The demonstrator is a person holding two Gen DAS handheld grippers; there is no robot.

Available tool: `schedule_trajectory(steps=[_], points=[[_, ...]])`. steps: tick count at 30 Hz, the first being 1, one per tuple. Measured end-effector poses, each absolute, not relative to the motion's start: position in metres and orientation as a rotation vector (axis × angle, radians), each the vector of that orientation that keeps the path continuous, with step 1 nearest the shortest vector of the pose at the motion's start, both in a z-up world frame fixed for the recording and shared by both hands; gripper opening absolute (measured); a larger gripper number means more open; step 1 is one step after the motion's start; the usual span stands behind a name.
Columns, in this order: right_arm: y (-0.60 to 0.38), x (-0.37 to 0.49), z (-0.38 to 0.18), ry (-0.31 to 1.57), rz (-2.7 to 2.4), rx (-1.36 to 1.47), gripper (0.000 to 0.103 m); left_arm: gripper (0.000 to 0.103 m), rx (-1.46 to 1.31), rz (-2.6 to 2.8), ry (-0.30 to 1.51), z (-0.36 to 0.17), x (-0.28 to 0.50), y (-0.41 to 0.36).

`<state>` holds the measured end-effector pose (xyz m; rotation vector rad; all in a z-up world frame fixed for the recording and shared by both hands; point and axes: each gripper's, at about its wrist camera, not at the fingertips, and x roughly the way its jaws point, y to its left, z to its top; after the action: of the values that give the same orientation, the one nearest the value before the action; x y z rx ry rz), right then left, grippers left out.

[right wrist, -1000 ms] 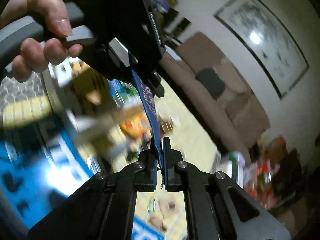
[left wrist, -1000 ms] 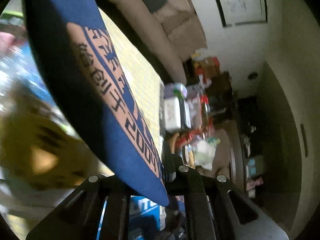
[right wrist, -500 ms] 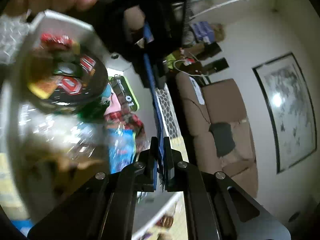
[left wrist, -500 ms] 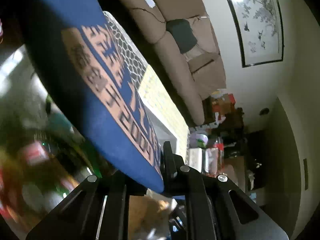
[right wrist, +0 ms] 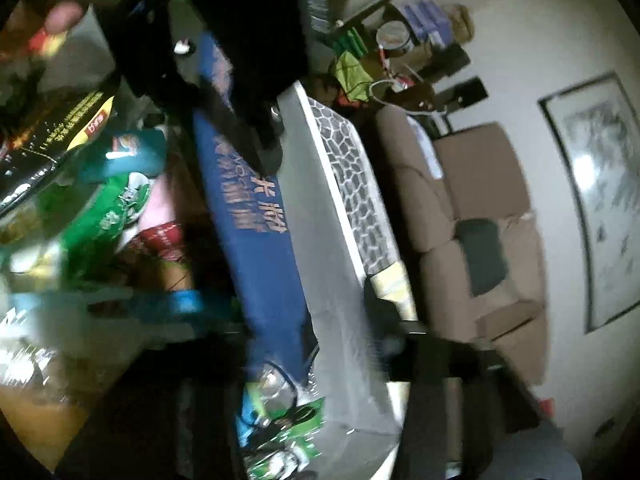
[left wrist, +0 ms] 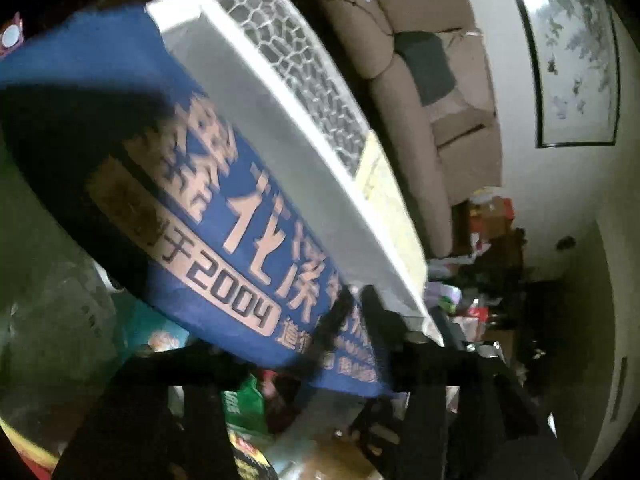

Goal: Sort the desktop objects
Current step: 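Lower the blue strip into the white box and open the left tool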

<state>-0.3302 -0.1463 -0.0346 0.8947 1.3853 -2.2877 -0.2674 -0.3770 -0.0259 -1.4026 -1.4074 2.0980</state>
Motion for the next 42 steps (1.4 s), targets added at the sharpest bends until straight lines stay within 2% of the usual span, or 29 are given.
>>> schedule_trajectory(steps=[1, 3, 7, 9, 11, 17, 20, 22, 23, 24, 26, 28, 32, 34, 36, 42], points=[[-0.136, -0.328, -0.026, 1.32, -2.32, 0.892, 0.075, 0.074, -1.389, 2.105, -1.406, -0.021, -0.262, -0.377], [-0.111, -0.331, -0.005, 1.169, -2.37, 0.921, 0.078, 0.083, -1.357, 2.117, -1.423, -0.012, -0.248, -0.381], [-0.065, -0.339, 0.036, 0.809, -2.412, 1.044, 0.078, 0.085, -1.368, 2.128, -1.417, 0.004, -0.224, -0.38], [-0.051, -0.342, 0.046, 0.697, -2.424, 1.097, 0.078, 0.085, -1.396, 2.123, -1.403, 0.011, -0.211, -0.377], [-0.041, -0.333, 0.052, 0.627, -2.435, 1.129, 0.078, 0.085, -1.405, 2.135, -1.378, 0.019, -0.197, -0.379], [-0.034, -0.317, 0.056, 0.57, -2.445, 1.192, 0.078, 0.085, -1.438, 2.309, -1.219, 0.04, -0.181, -0.398], [-0.033, -0.297, 0.063, 0.426, -2.432, 1.195, 0.077, 0.085, -1.369, 2.387, -1.16, 0.054, -0.191, -0.408], [-0.028, -0.298, 0.066, 0.272, -2.405, 1.208, 0.07, 0.084, -1.3, 2.415, -1.109, 0.065, -0.205, -0.409], [-0.025, -0.3, 0.066, 0.199, -2.395, 1.214, 0.059, 0.084, -1.286, 2.437, -1.072, 0.071, -0.212, -0.408], [-0.023, -0.307, 0.065, 0.115, -2.384, 1.223, 0.055, 0.083, -1.27, 2.465, -1.021, 0.076, -0.222, -0.406], [-0.02, -0.326, 0.062, -0.052, -2.367, 1.229, 0.054, 0.083, -1.241, 2.477, -0.979, 0.081, -0.242, -0.402], [-0.024, -0.342, 0.059, -0.129, -2.353, 1.213, 0.053, 0.083, -1.242, 2.475, -0.96, 0.08, -0.263, -0.398], [-0.058, -0.372, 0.038, -0.095, -2.298, 1.255, 0.053, 0.08, -1.407, 2.4, -1.002, 0.043, -0.296, -0.393], [-0.075, -0.384, 0.015, 0.009, -2.284, 1.386, 0.051, 0.077, -1.474, 2.36, -1.029, 0.024, -0.301, -0.391], [-0.088, -0.387, -0.006, 0.123, -2.273, 1.449, 0.044, 0.077, -1.517, 2.348, -1.028, 0.008, -0.304, -0.389], [-0.102, -0.375, 0.001, 0.253, -2.311, 1.432, 0.044, 0.076, -1.582, 2.356, -0.985, -0.005, -0.297, -0.387]])
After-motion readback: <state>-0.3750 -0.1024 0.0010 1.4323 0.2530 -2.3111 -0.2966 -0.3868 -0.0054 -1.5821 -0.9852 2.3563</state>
